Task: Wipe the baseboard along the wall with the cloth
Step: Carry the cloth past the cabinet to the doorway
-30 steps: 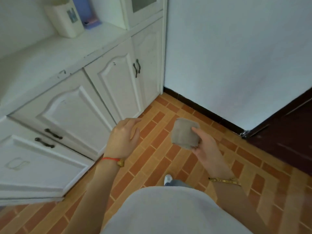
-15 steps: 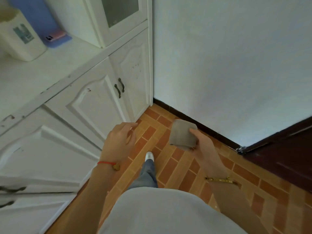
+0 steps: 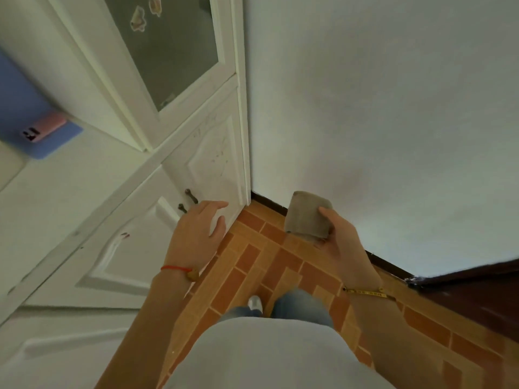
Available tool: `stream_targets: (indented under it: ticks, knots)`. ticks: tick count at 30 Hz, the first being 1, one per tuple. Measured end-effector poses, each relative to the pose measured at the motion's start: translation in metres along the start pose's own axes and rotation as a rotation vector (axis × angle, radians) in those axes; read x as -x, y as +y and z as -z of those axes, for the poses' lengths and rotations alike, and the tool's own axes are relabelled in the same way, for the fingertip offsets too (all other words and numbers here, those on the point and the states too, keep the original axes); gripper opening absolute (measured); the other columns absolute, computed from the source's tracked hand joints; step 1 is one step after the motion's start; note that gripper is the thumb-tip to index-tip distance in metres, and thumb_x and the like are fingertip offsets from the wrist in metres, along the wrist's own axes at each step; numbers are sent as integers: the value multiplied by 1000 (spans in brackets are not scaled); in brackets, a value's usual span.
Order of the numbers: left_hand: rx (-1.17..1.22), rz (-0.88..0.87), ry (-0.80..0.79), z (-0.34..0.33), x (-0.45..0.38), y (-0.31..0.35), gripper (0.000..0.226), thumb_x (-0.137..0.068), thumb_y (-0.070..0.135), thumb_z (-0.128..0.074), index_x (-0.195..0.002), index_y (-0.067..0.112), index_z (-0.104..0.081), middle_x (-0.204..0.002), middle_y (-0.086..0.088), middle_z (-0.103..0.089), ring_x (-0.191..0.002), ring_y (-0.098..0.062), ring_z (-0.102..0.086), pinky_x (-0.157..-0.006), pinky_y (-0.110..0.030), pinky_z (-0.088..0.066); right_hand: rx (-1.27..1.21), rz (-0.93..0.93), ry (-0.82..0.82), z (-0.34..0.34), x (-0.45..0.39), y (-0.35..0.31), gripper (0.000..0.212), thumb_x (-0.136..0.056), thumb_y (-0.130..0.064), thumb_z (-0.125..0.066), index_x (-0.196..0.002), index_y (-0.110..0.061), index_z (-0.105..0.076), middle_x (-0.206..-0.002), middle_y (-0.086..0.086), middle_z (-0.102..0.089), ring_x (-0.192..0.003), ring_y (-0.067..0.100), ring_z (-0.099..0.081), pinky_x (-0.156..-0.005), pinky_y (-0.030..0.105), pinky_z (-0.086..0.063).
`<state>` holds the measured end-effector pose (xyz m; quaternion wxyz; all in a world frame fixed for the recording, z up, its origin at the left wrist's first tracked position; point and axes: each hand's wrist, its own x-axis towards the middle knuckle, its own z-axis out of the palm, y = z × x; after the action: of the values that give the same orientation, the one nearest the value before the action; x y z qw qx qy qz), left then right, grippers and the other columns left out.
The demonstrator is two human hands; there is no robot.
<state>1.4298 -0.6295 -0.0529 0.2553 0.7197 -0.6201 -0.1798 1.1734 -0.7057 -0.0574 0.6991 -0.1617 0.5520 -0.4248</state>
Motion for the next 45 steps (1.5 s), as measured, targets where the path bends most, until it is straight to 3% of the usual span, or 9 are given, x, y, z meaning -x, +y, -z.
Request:
stream_targets:
  ticks: [6, 11, 17, 25, 28, 31, 34, 42, 45]
  knots:
    - [-11, 4, -23, -15, -66, -6, 31, -101, 17, -54, -131, 15, -61, -128, -3, -64, -121, -21, -56, -106, -20, -29, -4, -57, 92, -10, -61, -22, 46, -87, -16, -64, -130, -3, -52, -132, 17, -54, -117, 37, -55, -96, 58, -47]
    - [-4, 64, 0, -42, -105, -4, 31, -101, 19, -52, -131, 17, -60, -129, -1, -63, -121, -21, -55, -105, -36, -42, 32, -99, 41, -13, -112, -51, 44, -88, -15, -62, -129, -2, -53, -129, 19, -55, -115, 39, -55, -93, 60, -48]
    - [5, 220, 88, -88, -144, 13, 34, -99, 13, -55, -133, 15, -59, -129, -5, -64, -121, -26, -56, -106, -43, -44, 153, -153, -72, -12, -169, -104, 49, -88, -21, -61, -133, -5, -51, -129, 18, -57, -115, 36, -58, -68, 39, -58]
    - [-17, 326, 166, -158, -193, -1, 35, -94, 7, -60, -129, 10, -62, -122, -12, -67, -116, -34, -59, -98, -52, -50, 333, -217, -93, -27, -268, -131, 33, -94, -14, -54, -125, -2, -53, -126, 17, -57, -101, 29, -61, -71, 38, -54]
    - [-24, 350, 188, -191, -214, -28, 35, -94, 13, -54, -127, 10, -63, -121, -12, -67, -115, -34, -59, -97, -52, -51, 387, -246, -54, -35, -314, -114, 41, -95, -13, -53, -132, 5, -50, -126, 23, -57, -93, 30, -61, -75, 38, -52]
    - [-34, 363, 174, -236, -231, -68, 37, -94, 20, -47, -126, 10, -64, -120, -13, -67, -112, -35, -60, -96, -49, -50, 443, -332, -37, -40, -364, -80, 46, -99, -12, -46, -136, 14, -41, -105, 30, -57, -77, 27, -56, -72, 30, -51]
    - [-55, 346, 156, -291, -243, -113, 39, -94, 23, -42, -122, 9, -65, -117, -14, -68, -107, -36, -62, -92, -51, -52, 471, -352, -12, -30, -419, -33, 45, -94, -15, -57, -133, 5, -48, -120, 20, -59, -87, 25, -61, -72, 35, -53]
    - [-122, 295, 33, -473, -253, -264, 45, -91, 25, -37, -122, 8, -65, -117, -13, -67, -106, -36, -64, -86, -50, -55, 638, -312, -177, 10, -585, 117, 17, -92, -17, -62, -106, -7, -61, -110, 12, -64, -93, 20, -64, -96, 42, -50]
    - [-143, 285, -5, -542, -252, -316, 39, -94, 21, -42, -124, 12, -64, -119, -10, -67, -109, -34, -63, -90, -49, -53, 672, -292, -189, 27, -649, 173, 34, -87, -9, -67, -119, 0, -61, -116, 15, -65, -98, 24, -65, -94, 42, -52]
